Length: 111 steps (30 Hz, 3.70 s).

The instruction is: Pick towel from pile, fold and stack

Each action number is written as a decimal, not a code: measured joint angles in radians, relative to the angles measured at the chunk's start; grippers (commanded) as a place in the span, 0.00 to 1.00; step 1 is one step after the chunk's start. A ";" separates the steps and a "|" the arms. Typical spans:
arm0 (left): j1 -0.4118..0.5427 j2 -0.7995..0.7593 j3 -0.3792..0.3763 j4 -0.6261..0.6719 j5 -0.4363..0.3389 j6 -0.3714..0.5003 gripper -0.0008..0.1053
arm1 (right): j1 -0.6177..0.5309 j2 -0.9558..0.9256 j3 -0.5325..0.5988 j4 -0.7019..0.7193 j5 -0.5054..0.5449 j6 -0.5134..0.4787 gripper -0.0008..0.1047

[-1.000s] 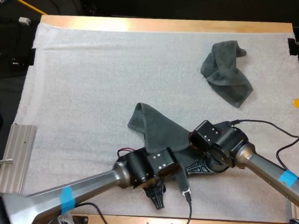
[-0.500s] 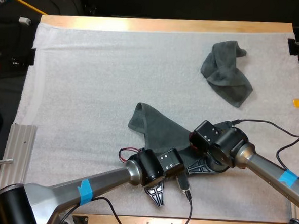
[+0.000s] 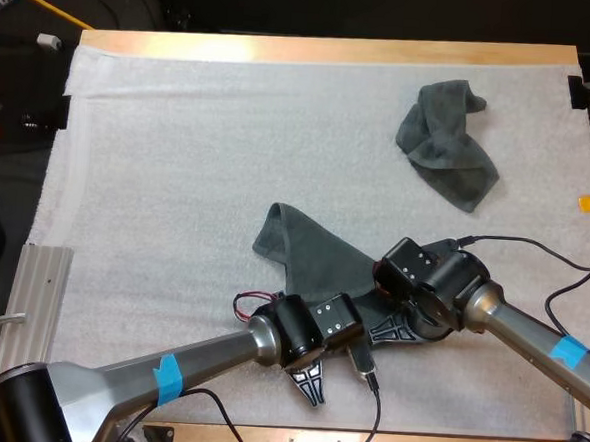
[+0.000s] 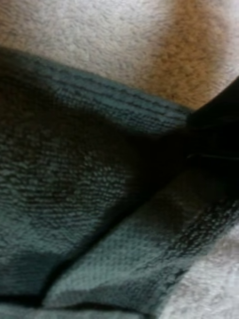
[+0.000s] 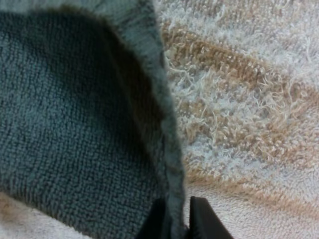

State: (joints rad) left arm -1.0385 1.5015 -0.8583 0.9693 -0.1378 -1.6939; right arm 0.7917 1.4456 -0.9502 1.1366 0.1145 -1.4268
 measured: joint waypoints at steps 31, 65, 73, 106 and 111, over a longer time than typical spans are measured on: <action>0.000 -0.762 -0.128 0.128 0.040 -0.382 0.01 | 0.000 -0.494 -0.142 0.154 -0.053 0.195 0.01; 0.054 -0.759 -0.106 0.107 -0.236 -0.484 0.01 | 0.072 -0.409 -0.187 0.129 -0.097 0.290 0.01; 0.292 -0.631 0.005 -0.119 -0.184 -0.368 0.01 | -0.050 -0.153 -0.127 -0.176 -0.035 0.305 0.01; 0.693 -0.215 -0.001 -0.696 0.108 -0.103 0.13 | -0.261 0.127 -0.127 -0.926 0.010 0.350 0.56; 0.693 -0.215 -0.047 -0.686 0.108 -0.103 0.57 | -0.261 0.127 -0.127 -1.045 0.005 0.336 0.86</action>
State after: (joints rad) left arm -0.3458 1.2869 -0.9051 0.2829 -0.0303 -1.7967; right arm 0.5308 1.5725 -1.0773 0.0913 0.1197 -1.0904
